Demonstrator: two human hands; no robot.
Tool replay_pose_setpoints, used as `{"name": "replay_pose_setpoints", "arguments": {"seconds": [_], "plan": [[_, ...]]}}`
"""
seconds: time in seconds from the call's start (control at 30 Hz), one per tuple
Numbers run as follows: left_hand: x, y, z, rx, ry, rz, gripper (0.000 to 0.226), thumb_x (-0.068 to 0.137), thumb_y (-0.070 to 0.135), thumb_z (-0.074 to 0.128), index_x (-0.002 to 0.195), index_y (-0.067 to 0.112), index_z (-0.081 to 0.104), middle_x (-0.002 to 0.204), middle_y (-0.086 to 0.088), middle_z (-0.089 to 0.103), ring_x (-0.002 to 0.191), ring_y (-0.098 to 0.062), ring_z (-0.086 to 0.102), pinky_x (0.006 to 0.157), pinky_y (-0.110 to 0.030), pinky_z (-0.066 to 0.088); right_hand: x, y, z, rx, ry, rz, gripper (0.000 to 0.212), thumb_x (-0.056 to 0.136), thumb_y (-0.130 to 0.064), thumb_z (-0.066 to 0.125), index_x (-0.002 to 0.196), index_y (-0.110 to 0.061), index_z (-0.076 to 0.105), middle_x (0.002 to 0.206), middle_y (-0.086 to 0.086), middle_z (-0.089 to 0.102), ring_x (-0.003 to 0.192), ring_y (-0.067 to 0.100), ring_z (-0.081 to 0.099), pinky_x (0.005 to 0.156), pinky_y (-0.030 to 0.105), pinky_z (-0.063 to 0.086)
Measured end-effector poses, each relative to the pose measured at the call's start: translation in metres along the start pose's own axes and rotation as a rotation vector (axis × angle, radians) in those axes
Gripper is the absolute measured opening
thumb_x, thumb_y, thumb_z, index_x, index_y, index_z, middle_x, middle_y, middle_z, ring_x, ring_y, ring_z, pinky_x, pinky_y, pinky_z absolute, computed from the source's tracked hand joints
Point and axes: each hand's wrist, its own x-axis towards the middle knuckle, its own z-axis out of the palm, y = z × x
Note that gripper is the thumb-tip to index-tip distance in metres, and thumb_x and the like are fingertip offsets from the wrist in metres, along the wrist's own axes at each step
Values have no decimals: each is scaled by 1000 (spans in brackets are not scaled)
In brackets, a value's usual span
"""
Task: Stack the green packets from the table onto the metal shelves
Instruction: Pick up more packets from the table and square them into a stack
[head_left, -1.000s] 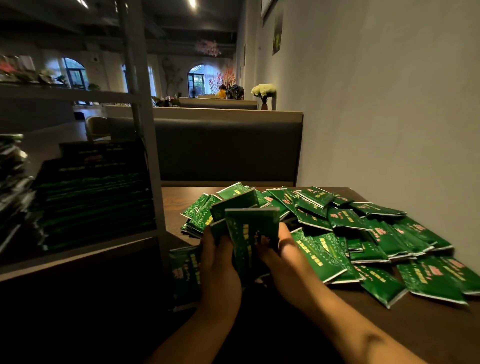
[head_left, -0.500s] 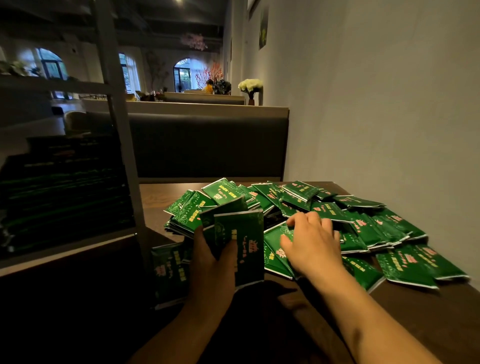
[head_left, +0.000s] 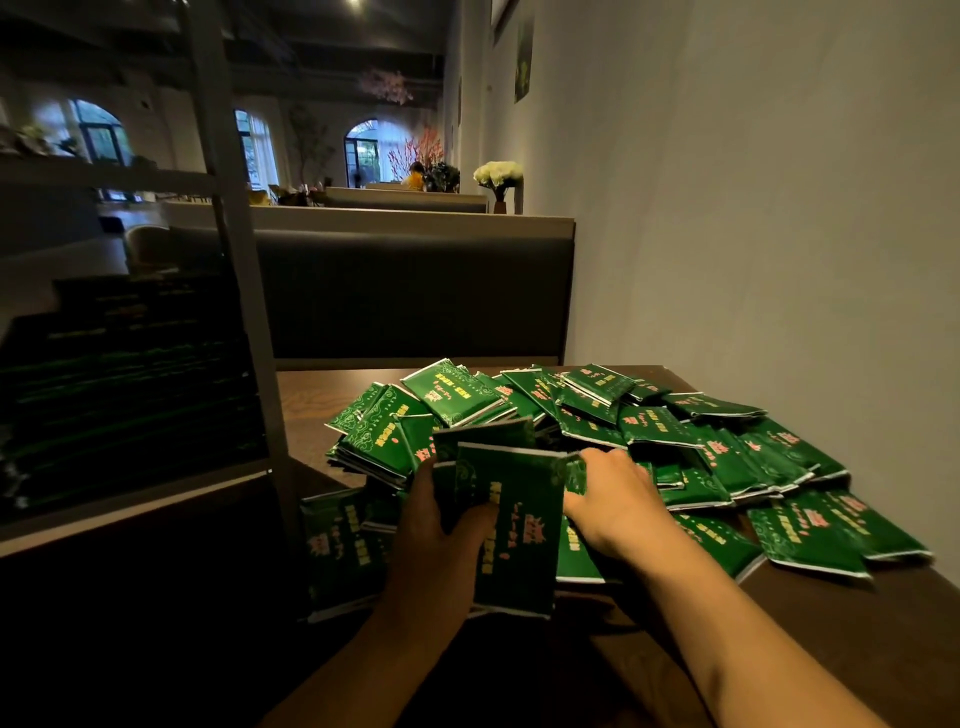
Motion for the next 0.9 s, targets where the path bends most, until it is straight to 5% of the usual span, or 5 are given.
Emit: {"name": "replay_pose_setpoints", "arguments": {"seconds": [0.27, 0.5, 0.63, 0.77, 0.9], "plan": [[1, 0, 1, 12, -40, -1, 30, 89, 7, 59, 107, 31, 56, 102, 2, 68, 81, -6, 70, 60, -21, 55, -1, -4, -1, 162, 21, -90, 14, 94, -18, 55, 107, -24, 53, 107, -2, 61, 95, 23, 56, 80, 33, 49], [0, -3, 1, 47, -69, 14, 32, 89, 10, 60, 106, 36, 55, 95, 13, 69, 83, 0, 68, 66, -22, 55, -11, -16, -12, 1095, 59, -209, 14, 93, -2, 55, 88, -14, 52, 83, 8, 61, 73, 23, 55, 63, 35, 47], [0, -2, 1, 102, -71, 47, 52, 90, 24, 62, 135, 32, 38, 132, 4, 53, 113, -12, 58, 89, -38, 54, -19, -20, -15, 1362, -75, -258, 17, 93, 4, 48, 92, -12, 49, 71, 6, 61, 59, 21, 57, 50, 30, 47], [-5, 0, 2, 97, -104, 66, 42, 92, 21, 58, 116, 48, 37, 113, 27, 52, 97, 13, 52, 73, -8, 44, -19, -20, -12, 1494, -241, -313, 14, 95, 2, 43, 95, -11, 48, 73, 8, 63, 61, 22, 60, 51, 30, 51], [-6, 2, 3, 163, -81, 100, 34, 91, 27, 57, 111, 49, 41, 105, 31, 53, 100, 18, 50, 69, -1, 37, -21, -20, -11, 1405, -243, -282, 18, 96, -7, 39, 88, -8, 55, 81, 6, 63, 74, 19, 62, 62, 33, 52]]}}
